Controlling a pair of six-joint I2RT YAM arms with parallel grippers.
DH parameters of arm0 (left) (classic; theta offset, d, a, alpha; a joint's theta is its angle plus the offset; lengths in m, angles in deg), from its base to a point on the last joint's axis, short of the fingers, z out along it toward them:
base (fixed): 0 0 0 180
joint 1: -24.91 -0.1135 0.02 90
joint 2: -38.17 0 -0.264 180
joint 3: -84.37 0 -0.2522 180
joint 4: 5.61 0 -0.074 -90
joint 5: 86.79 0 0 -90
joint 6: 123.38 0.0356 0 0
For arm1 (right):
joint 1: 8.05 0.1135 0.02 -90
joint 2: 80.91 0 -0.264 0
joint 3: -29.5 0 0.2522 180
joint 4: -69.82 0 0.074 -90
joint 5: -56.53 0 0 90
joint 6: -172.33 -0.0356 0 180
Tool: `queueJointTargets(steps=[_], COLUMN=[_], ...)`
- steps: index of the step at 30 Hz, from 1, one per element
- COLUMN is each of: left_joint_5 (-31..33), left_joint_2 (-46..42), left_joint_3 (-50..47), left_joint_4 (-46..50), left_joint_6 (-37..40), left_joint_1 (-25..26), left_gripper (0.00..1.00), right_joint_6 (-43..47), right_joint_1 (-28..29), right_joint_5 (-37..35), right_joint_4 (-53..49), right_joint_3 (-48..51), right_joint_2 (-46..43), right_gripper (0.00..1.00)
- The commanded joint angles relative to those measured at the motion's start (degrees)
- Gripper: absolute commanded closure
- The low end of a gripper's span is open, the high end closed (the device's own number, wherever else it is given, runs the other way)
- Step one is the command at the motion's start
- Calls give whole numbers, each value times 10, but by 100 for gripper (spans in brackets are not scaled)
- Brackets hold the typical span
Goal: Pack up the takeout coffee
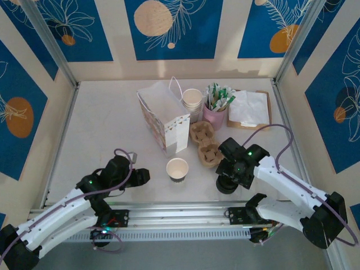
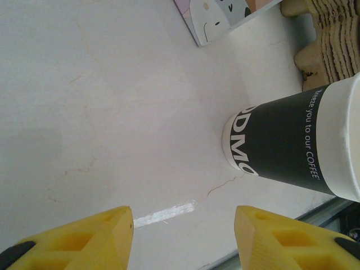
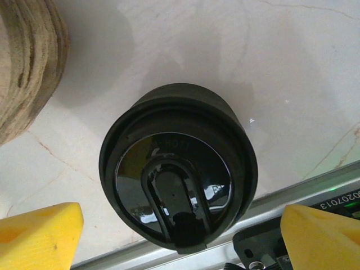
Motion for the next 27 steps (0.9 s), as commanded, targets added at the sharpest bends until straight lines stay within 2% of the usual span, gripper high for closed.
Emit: queueJointTargets(steps=[1, 24, 27], left_joint_5=[12, 17, 17], left_joint_2=[-7, -23, -24], left_joint_3=[-2, -4, -3], left_joint_4=[20, 39, 38], left_joint_6=[13, 8, 7], left_joint_1=[5, 5, 5], left_gripper=[49, 49, 49], right_joint_6=[9, 7, 6], right_joint_1=[-2, 15, 19], right_joint_5=[0, 1, -1], right_joint_4=[-5, 17, 19], right_joint_3=[-2, 0, -1], right_joint_2=[19, 90, 94], right_gripper=[9, 12, 15])
